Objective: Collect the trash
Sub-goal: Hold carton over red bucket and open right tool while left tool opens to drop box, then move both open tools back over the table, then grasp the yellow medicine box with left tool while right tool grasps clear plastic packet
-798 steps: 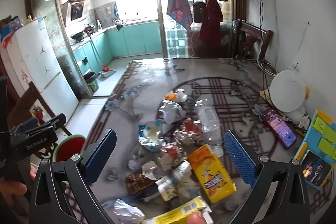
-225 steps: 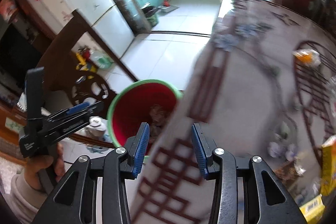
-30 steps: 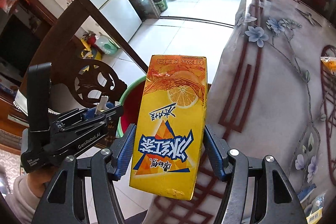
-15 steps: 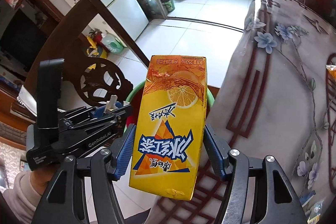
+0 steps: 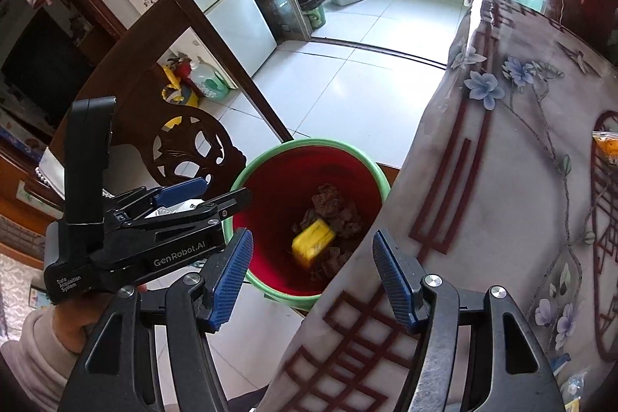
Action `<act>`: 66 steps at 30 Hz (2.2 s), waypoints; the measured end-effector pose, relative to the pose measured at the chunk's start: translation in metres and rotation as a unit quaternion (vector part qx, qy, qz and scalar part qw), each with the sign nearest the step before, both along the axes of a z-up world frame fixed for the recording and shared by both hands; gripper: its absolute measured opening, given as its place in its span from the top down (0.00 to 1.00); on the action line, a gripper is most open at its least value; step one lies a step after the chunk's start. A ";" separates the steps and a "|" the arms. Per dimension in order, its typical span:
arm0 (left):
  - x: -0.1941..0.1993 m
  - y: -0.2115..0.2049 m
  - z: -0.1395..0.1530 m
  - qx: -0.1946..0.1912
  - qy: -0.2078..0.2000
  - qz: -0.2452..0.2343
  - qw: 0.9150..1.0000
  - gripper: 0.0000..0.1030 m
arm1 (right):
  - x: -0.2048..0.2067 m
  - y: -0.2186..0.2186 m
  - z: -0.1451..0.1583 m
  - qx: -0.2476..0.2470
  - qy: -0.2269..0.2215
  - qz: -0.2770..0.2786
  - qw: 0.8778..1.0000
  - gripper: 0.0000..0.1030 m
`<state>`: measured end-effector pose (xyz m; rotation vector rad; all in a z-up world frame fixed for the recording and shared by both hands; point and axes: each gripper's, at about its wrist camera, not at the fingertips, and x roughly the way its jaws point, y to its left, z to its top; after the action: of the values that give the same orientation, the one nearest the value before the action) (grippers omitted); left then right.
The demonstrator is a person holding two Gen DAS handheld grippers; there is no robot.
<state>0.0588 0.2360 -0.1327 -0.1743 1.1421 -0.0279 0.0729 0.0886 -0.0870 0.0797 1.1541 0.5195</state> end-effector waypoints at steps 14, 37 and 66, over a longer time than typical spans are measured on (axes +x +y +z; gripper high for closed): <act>-0.015 -0.039 0.013 -0.001 -0.008 -0.020 1.000 0.43 | -0.035 -0.070 0.005 -0.025 -0.005 -0.033 0.999 0.38; -0.144 -0.388 0.033 -0.048 0.004 -0.511 0.858 0.28 | -0.165 -0.431 -0.038 -0.108 0.103 -0.327 0.933 0.38; -0.056 -0.352 0.019 -0.069 0.050 -0.259 0.962 0.29 | -0.130 -0.441 -0.052 -0.082 0.078 -0.220 0.969 0.38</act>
<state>0.0032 -0.1159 -0.1142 0.0053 1.2611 -0.5707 -0.0573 -0.3528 -0.1388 0.2303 1.2827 0.0231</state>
